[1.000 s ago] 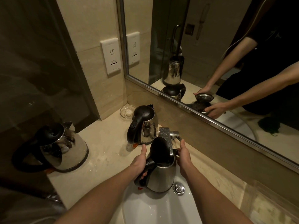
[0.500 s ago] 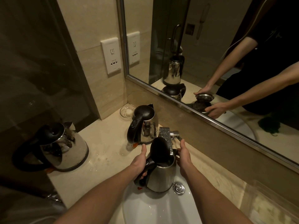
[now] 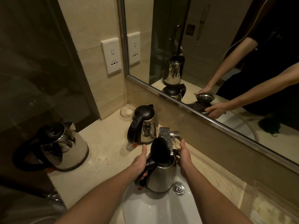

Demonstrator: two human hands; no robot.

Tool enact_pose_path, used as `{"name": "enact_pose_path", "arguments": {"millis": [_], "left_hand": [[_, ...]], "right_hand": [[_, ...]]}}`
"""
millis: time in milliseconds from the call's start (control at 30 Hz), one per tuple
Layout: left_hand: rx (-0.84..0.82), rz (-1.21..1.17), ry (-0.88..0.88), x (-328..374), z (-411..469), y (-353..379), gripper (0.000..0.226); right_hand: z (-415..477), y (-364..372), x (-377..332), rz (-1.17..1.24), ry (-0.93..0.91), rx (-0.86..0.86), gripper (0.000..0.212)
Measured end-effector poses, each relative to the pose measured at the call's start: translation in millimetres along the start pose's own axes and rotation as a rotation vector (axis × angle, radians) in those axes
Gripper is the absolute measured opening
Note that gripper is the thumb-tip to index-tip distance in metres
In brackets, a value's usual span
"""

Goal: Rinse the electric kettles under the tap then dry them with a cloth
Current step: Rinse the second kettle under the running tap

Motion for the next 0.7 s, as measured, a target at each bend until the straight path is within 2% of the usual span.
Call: {"name": "enact_pose_path", "arguments": {"millis": [433,567,700], "left_hand": [[-0.021,0.001,0.013,0,2,0,0.113],[-0.023,0.014,0.0,1,0,2,0.094],[-0.028,0.009,-0.006,-1,2,1,0.114]], "right_hand": [[-6,-1,-4,0.002,-0.001,-0.007,0.078],[-9,-1,-6,0.008,0.008,-0.013,0.077],[-11,0,-7,0.016,0.008,-0.021,0.076]]}}
Point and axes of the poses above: each hand's wrist, its own z-axis towards the middle knuckle, its own y-axis out of the palm, x = y × z, the point moved 2 cm from there along z, towards the middle knuckle, and after that the axes turned 8 degrees about -x, right-handed, at the moved point
